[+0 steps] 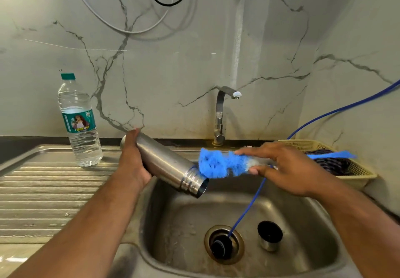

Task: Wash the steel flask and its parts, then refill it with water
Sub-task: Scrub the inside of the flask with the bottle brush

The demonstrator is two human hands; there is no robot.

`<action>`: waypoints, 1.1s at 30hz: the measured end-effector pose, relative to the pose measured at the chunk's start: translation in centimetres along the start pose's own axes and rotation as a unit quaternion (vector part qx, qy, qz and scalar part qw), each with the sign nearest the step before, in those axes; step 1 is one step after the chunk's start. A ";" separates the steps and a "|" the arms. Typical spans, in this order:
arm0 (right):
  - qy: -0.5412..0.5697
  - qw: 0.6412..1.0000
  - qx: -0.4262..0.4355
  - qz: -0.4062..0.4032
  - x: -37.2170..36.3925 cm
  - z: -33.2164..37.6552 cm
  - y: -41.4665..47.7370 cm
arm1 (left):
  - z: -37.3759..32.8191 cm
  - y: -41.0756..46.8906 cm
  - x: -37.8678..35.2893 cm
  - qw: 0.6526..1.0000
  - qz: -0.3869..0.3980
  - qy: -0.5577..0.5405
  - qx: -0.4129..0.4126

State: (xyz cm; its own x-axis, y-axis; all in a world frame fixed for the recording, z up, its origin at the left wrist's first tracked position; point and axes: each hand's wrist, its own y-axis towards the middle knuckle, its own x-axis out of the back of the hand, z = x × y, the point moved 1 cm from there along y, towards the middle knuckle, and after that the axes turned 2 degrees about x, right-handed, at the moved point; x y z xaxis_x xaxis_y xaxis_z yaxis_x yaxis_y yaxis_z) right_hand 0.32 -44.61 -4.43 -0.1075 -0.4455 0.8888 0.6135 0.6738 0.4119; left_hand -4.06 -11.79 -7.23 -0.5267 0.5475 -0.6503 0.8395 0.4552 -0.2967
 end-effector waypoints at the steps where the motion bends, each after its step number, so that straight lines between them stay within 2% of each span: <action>1: -0.008 0.999 -0.012 -0.031 -0.2 0.6 0.2 | 0.1 0.1 0.0 1.000 0.002 -0.021 0.000; 3: 0.055 0.993 -0.030 -0.105 -0.5 2.4 0.6 | 0.5 0.2 -0.4 0.998 -0.006 -0.060 -0.006; 5: 0.126 0.980 -0.045 -0.146 -0.7 4.2 0.7 | 0.9 -0.1 -1.0 0.996 -0.016 -0.088 -0.016; 7: 0.168 0.975 -0.057 -0.137 -1.3 5.7 0.7 | 1.8 -0.7 -1.7 0.994 -0.022 -0.105 -0.018; 9: 0.157 0.977 -0.062 -0.128 -1.9 6.6 0.5 | 2.7 -1.5 -2.4 0.995 -0.021 -0.101 -0.011; 13: 0.167 0.970 -0.043 -0.170 -1.9 6.4 0.4 | 3.8 -3.0 -3.5 0.996 -0.013 -0.089 0.017; 15: 0.184 0.964 -0.039 -0.187 -1.5 5.9 0.3 | 4.1 -3.2 -3.4 0.997 0.005 -0.064 0.052; 18: 0.216 0.952 -0.041 -0.214 -0.4 5.0 0.2 | 3.7 -2.6 -2.7 0.993 0.075 0.002 0.096; 22: 0.269 0.929 -0.055 -0.248 1.3 3.5 -0.1 | 2.1 -1.6 -1.6 0.972 0.166 0.146 0.074; 24: 0.303 0.913 -0.057 -0.269 1.9 3.1 -0.1 | 2.0 -2.1 -1.6 0.926 0.230 0.299 0.024; 25: 0.316 0.906 -0.057 -0.276 1.9 2.9 -0.1 | 2.1 -2.6 -1.8 0.876 0.262 0.403 -0.025; 27: 0.328 0.900 -0.061 -0.282 1.7 2.7 0.0 | 2.8 -3.9 -2.8 0.745 0.288 0.584 -0.145; 29: 0.328 0.898 -0.065 -0.285 1.5 2.8 0.0 | 4.3 -5.6 -4.1 0.622 0.269 0.697 -0.237; 30: 0.325 0.899 -0.065 -0.288 1.4 3.0 0.1 | 5.2 -6.5 -4.7 0.583 0.249 0.725 -0.270; 31: 0.317 0.900 -0.065 -0.292 1.3 3.2 0.1 | 6.1 -7.1 -5.0 0.568 0.236 0.730 -0.298; 33: 0.296 0.903 -0.063 -0.305 1.3 3.6 0.2 | 7.8 -7.9 -5.4 0.594 0.236 0.692 -0.336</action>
State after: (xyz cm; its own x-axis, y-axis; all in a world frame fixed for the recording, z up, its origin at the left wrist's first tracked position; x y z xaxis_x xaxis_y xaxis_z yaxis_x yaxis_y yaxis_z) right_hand -2.55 -42.92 -2.51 -0.0414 -0.9734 0.2253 0.6691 0.1405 0.7298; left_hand -6.78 -23.77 -6.82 -0.2495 0.5675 0.7846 0.9395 -0.0547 0.3383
